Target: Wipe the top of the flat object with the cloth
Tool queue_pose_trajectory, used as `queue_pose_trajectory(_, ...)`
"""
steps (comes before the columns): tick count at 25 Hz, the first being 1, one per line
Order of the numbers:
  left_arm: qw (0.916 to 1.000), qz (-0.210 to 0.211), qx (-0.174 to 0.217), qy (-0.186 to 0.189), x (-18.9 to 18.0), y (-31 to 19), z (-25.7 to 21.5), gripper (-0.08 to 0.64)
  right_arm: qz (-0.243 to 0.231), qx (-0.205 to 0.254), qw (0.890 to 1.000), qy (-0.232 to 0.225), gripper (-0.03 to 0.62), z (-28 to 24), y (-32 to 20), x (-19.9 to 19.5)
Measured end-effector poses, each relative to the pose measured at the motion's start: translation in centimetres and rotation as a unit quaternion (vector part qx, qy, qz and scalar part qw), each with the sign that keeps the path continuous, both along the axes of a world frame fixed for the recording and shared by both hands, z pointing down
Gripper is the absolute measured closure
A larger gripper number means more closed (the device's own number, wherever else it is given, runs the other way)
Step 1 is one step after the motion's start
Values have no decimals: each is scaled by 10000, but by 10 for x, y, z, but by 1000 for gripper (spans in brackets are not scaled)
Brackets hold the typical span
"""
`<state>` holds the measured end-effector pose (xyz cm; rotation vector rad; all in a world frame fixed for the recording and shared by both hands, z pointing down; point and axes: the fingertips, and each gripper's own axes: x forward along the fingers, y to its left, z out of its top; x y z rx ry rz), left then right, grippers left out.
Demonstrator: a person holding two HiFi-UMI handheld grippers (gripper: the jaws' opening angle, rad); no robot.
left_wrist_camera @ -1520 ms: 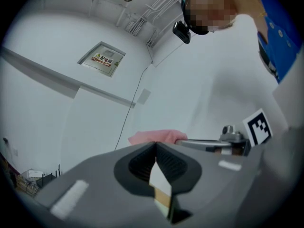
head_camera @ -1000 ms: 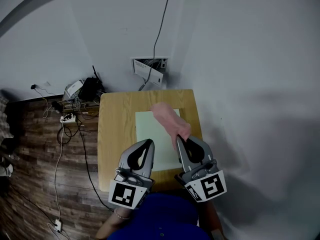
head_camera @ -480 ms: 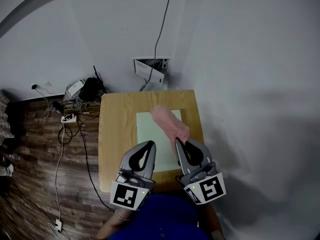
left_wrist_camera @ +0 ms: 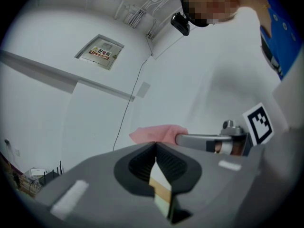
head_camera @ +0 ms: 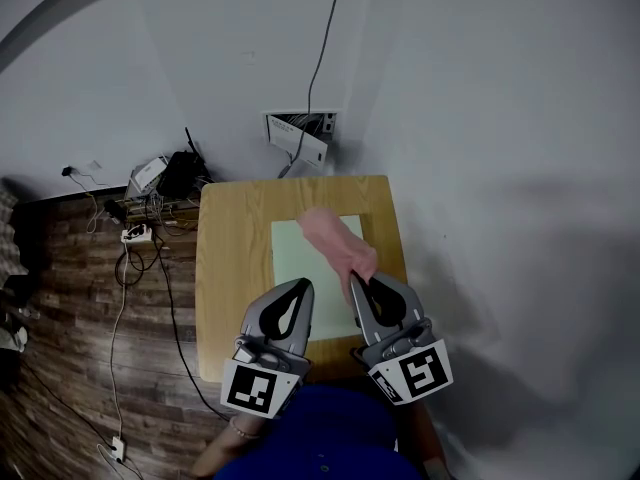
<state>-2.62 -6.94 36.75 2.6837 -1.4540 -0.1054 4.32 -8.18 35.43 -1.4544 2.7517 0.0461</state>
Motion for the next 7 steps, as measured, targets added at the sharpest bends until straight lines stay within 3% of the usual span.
queue_pose_trajectory(7,10000,16,-52,-23,1,0,1,557,-39,-30,10000,55,580,0,0,-1)
